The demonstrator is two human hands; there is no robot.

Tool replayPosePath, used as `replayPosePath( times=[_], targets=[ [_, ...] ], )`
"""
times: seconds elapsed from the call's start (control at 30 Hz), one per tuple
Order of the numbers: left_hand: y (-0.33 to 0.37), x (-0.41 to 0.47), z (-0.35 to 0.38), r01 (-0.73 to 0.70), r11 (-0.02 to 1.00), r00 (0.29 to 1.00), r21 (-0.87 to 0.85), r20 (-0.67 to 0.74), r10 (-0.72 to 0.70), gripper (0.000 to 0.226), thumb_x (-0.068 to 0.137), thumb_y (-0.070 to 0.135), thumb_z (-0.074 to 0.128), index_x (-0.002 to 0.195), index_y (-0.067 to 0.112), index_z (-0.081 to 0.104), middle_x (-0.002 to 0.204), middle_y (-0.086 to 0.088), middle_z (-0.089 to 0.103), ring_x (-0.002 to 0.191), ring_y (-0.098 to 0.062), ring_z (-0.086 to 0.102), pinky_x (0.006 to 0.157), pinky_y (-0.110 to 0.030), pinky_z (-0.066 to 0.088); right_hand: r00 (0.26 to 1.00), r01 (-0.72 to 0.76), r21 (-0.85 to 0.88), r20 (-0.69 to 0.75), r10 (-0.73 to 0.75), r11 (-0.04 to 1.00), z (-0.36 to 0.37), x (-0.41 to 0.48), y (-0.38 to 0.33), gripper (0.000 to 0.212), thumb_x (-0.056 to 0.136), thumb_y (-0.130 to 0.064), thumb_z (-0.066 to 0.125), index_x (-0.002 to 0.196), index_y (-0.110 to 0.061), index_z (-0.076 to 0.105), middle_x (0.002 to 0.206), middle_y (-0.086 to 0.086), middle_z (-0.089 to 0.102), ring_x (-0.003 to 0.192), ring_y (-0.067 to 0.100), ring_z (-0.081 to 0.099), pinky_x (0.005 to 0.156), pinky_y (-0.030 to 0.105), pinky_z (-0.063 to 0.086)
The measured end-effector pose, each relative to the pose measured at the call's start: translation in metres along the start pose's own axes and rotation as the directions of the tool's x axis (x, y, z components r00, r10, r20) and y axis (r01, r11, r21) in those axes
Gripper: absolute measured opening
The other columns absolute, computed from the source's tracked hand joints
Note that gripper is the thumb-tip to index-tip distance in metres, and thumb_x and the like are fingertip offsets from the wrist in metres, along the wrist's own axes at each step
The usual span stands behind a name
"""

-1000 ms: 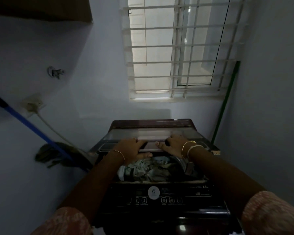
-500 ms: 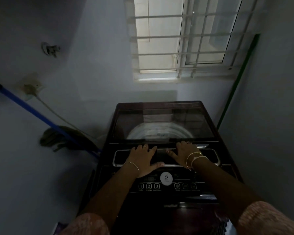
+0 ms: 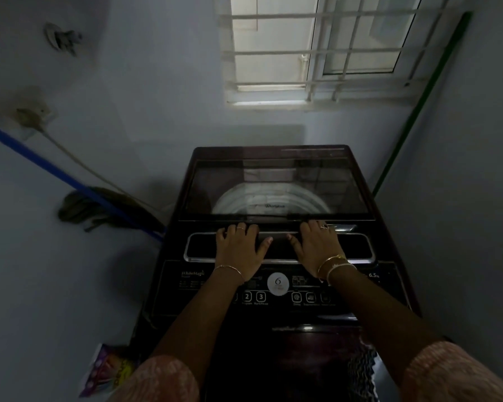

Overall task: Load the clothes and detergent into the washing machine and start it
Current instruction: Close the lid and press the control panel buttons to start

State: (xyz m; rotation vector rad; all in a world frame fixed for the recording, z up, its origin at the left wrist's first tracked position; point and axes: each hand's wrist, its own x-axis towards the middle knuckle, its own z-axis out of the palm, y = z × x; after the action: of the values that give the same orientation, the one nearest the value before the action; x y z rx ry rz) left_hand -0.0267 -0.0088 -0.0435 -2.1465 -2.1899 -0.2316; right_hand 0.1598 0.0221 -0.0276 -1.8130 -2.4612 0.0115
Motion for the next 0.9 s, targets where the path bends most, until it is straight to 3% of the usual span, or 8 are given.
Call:
replayPosePath(
  times=[0.13,0.47,0.77,0.9],
  targets=[
    [0.003,0.003,0.003,0.040,0.999,0.999,0.005,-0.022,-0.040,0.062,0.087,0.063,0.015,0.112,0.025,0.057,0.113,-0.002,0.061,0.105,-0.025,0.053,0.093,-0.044,0.035,1.000,-0.001,0.012,0.001,0.001,1.000,0.003,0.000,0.003,0.050,0.092,-0.051,0.018,0.106,-0.015,0.051,0.113,0.008,0.058,0.107,0.027,0.051,0.093,0.041,0.036],
    [0.002,0.005,0.008,0.048,0.998,0.998,0.032,-0.049,-0.047,0.055,0.089,0.062,0.022,0.107,0.025,0.058,0.108,-0.003,0.062,0.102,-0.025,0.054,0.093,-0.042,0.035,1.000,0.022,0.072,-0.002,-0.022,0.997,0.006,0.002,0.006,0.041,0.095,-0.047,0.028,0.108,-0.015,0.049,0.113,0.007,0.058,0.107,0.026,0.052,0.093,0.042,0.038],
    [-0.003,0.003,-0.002,0.019,1.000,0.999,-0.004,0.032,-0.019,0.071,0.084,0.066,0.008,0.117,0.024,0.055,0.121,-0.002,0.056,0.113,-0.023,0.049,0.099,-0.040,0.032,0.996,0.058,0.055,0.066,-0.062,0.997,-0.001,0.009,0.006,0.041,0.095,-0.048,0.029,0.110,-0.016,0.051,0.117,0.007,0.057,0.111,0.028,0.051,0.093,0.041,0.037],
    [-0.018,-0.005,-0.010,0.046,0.997,0.999,-0.067,0.031,-0.044,0.054,0.093,0.059,0.032,0.128,0.023,0.052,0.133,-0.002,0.051,0.126,-0.022,0.042,0.106,-0.039,0.028,0.990,0.130,0.033,0.048,-0.132,0.991,-0.015,0.025,-0.005,0.037,0.094,-0.046,0.036,0.109,-0.017,0.053,0.115,0.006,0.060,0.110,0.027,0.053,0.091,0.039,0.039]
  ],
)
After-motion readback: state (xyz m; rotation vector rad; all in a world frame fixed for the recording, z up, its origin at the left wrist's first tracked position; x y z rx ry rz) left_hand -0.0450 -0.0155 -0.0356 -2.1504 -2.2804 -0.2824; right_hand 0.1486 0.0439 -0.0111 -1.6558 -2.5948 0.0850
